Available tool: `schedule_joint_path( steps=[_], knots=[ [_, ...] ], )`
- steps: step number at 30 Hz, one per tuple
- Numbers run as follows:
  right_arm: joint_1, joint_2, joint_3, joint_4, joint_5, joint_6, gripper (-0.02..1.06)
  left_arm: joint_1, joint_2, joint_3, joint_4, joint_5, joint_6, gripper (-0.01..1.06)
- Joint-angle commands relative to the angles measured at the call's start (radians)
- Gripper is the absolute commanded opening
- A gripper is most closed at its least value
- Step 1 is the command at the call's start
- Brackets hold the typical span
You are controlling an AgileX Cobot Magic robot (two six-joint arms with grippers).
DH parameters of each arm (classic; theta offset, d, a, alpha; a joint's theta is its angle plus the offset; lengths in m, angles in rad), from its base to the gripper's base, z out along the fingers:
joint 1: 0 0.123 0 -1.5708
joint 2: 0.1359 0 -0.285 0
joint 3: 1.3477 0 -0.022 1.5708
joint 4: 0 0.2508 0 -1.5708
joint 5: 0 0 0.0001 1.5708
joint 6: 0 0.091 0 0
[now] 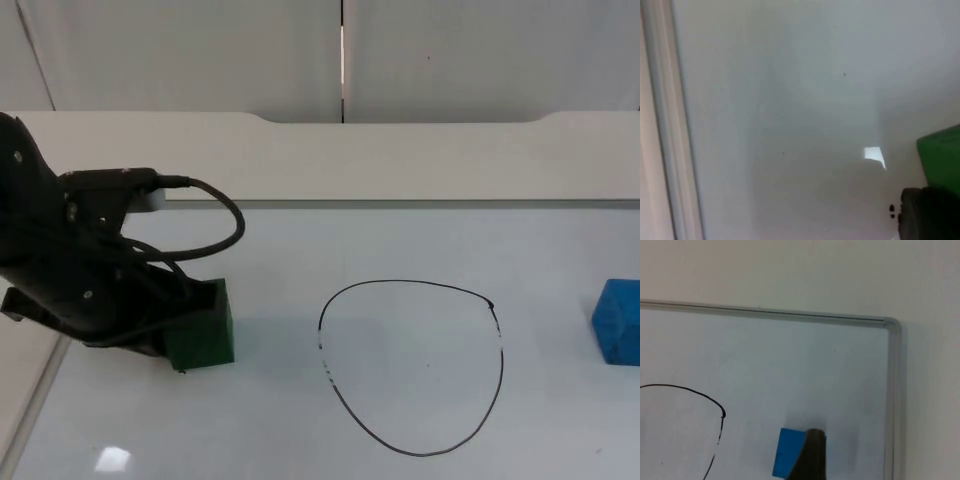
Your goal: Push the two cubes into the marked area.
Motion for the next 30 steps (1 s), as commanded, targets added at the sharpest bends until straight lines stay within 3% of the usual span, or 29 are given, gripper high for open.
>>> schedule_joint_path(
  steps=[1, 10, 30],
  knots=[
    [-0.008, -0.004, -0.005, 0.011, -0.007, -0.001, 0.71, -0.016, -0.001, -0.004, -0.021, -0.004, 0.0, 0.0],
    [-0.008, -0.004, -0.005, 0.013, -0.001, -0.001, 0.71, -0.051, -0.001, -0.004, -0.035, -0.061, 0.0, 0.0],
    [-0.008, -0.004, -0.005, 0.029, 0.004, -0.001, 0.71, -0.111, 0.016, -0.049, -0.042, -0.049, 0.0, 0.0]
  ],
)
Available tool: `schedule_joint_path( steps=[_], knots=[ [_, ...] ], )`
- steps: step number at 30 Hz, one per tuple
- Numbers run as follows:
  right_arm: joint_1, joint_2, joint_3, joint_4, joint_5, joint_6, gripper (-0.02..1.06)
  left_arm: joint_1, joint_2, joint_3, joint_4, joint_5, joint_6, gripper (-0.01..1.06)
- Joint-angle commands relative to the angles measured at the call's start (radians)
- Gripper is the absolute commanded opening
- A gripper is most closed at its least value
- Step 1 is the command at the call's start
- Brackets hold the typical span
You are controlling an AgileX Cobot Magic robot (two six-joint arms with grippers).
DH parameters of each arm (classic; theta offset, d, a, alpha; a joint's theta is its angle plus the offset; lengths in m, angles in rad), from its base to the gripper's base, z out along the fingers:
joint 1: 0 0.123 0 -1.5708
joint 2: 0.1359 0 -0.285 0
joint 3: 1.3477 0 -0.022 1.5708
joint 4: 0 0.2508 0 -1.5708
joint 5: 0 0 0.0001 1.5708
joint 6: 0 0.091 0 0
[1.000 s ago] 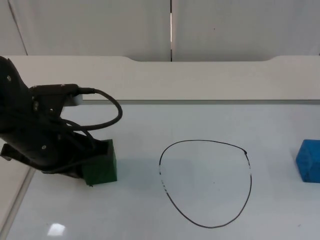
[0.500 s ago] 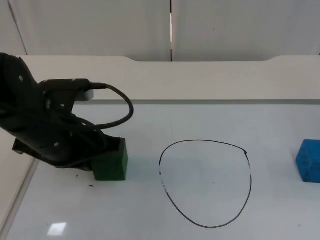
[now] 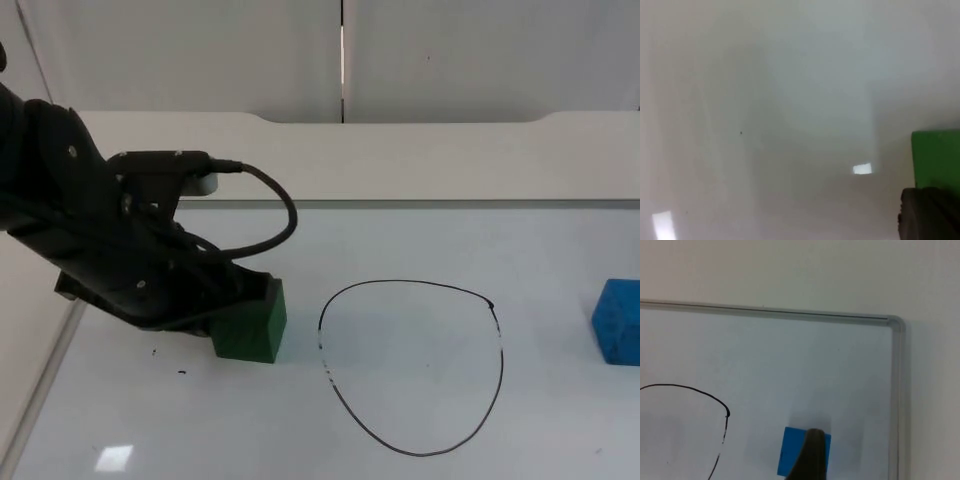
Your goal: Push the two cubes into the marked area.
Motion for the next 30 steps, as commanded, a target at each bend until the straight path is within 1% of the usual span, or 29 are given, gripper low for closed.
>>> schedule_joint_path(
  steps=[1, 11, 16, 30],
  knots=[
    [-0.008, -0.004, -0.005, 0.012, 0.001, -0.001, 0.71, -0.007, 0.006, -0.007, -0.019, 0.0, 0.0, 0.0],
    [-0.008, -0.004, -0.005, 0.014, 0.001, -0.001, 0.71, -0.014, 0.005, -0.007, -0.027, -0.004, 0.0, 0.0],
    [-0.008, -0.004, -0.005, 0.014, -0.001, -0.001, 0.71, -0.054, 0.005, -0.007, -0.031, -0.035, 0.0, 0.0],
    [-0.008, -0.004, -0.005, 0.014, -0.001, -0.001, 0.71, -0.066, 0.005, -0.007, -0.037, -0.031, -0.003, 0.0]
  ],
)
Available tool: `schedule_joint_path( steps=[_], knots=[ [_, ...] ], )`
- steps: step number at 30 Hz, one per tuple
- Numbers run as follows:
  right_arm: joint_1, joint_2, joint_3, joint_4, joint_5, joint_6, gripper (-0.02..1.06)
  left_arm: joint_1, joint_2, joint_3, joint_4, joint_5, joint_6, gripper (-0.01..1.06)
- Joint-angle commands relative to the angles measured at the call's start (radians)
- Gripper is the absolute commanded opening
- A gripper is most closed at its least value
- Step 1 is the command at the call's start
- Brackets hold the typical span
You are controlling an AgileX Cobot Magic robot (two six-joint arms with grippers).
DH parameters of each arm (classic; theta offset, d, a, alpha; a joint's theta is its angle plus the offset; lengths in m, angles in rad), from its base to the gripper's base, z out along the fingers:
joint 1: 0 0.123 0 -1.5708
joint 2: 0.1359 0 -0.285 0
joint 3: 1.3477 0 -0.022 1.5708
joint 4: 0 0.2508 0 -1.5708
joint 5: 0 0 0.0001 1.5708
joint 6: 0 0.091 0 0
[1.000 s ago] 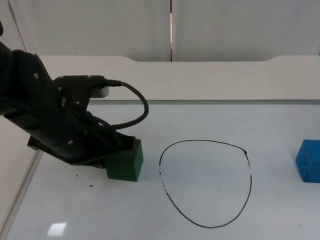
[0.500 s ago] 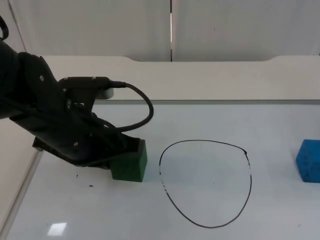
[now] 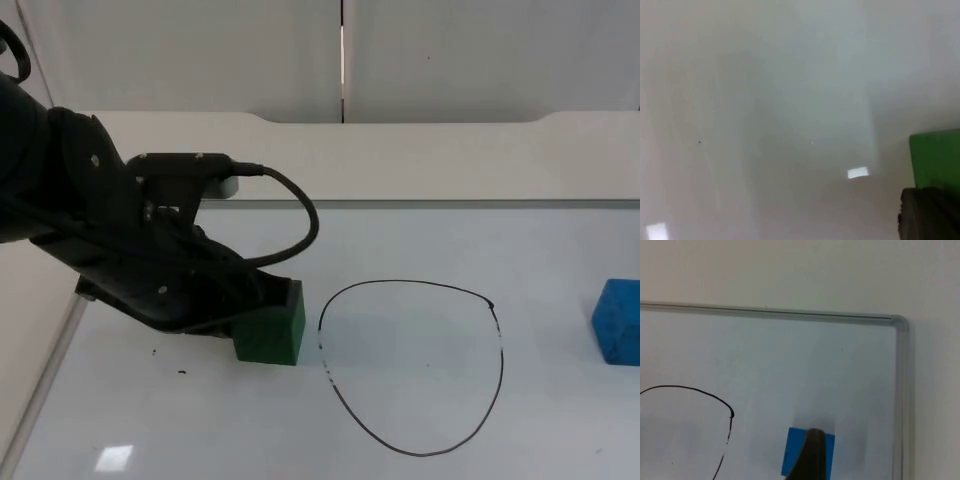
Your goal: Push the two cubes into the marked area.
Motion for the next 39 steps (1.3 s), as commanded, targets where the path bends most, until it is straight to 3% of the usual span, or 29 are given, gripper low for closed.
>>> schedule_joint_path(
  steps=[1, 39],
  knots=[
    [-0.008, -0.004, -0.005, 0.004, -0.001, -0.001, 0.71, -0.02, 0.001, -0.006, -0.017, -0.006, -0.003, 0.0],
    [-0.003, -0.004, -0.005, 0.012, 0.007, -0.005, 0.71, -0.094, 0.02, -0.006, -0.064, -0.055, -0.012, 0.0]
  ],
)
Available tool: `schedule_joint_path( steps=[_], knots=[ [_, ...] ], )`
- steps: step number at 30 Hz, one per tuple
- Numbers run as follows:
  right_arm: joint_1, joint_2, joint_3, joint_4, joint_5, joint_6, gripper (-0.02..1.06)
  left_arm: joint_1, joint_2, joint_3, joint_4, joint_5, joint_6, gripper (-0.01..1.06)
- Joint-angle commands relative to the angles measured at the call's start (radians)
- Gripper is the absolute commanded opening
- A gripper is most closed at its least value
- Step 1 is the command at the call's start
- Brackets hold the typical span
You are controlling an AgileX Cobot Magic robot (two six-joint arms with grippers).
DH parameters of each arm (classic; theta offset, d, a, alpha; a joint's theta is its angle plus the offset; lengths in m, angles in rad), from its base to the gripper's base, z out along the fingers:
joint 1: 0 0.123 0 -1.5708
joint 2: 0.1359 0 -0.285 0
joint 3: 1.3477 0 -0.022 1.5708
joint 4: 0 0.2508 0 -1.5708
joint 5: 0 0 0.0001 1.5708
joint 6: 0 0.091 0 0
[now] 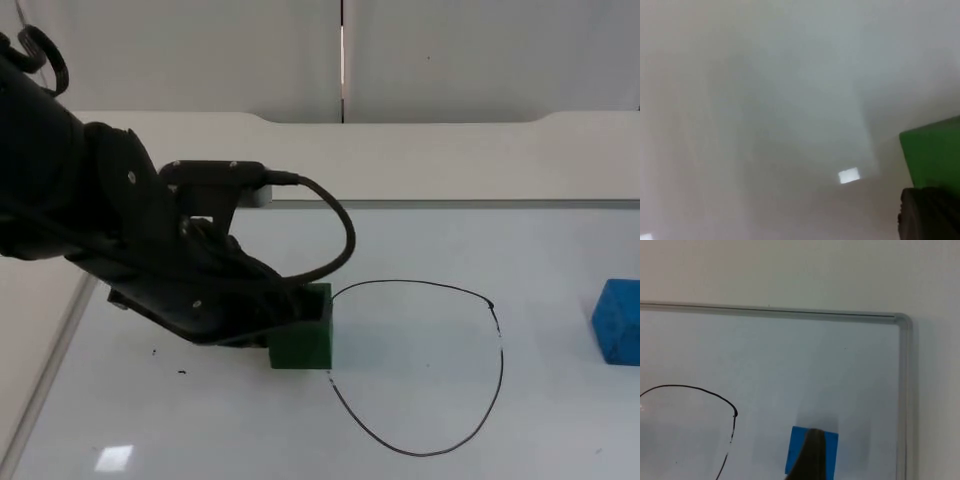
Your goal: Push the two cubes into the marked area.
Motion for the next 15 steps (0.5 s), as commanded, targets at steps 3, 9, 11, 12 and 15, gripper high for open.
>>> schedule_joint_path(
  steps=[3, 9, 11, 12, 15],
  knots=[
    [-0.003, -0.004, -0.005, 0.002, 0.003, -0.005, 0.71, -0.008, 0.024, -0.004, -0.025, -0.03, -0.003, 0.0],
    [-0.003, -0.004, -0.005, 0.002, 0.003, -0.005, 0.71, -0.008, 0.03, -0.017, -0.028, -0.028, -0.003, 0.0],
    [-0.003, -0.004, -0.005, 0.002, 0.003, -0.005, 0.71, -0.012, 0.03, -0.034, -0.028, -0.009, -0.003, 0.0],
    [-0.003, -0.004, -0.005, 0.002, 0.003, -0.005, 0.71, -0.019, 0.03, -0.039, -0.028, -0.009, -0.003, 0.0],
    [-0.003, -0.004, -0.005, 0.002, 0.001, -0.005, 0.71, -0.041, 0.03, -0.051, -0.028, -0.007, -0.003, 0.0]
  ],
)
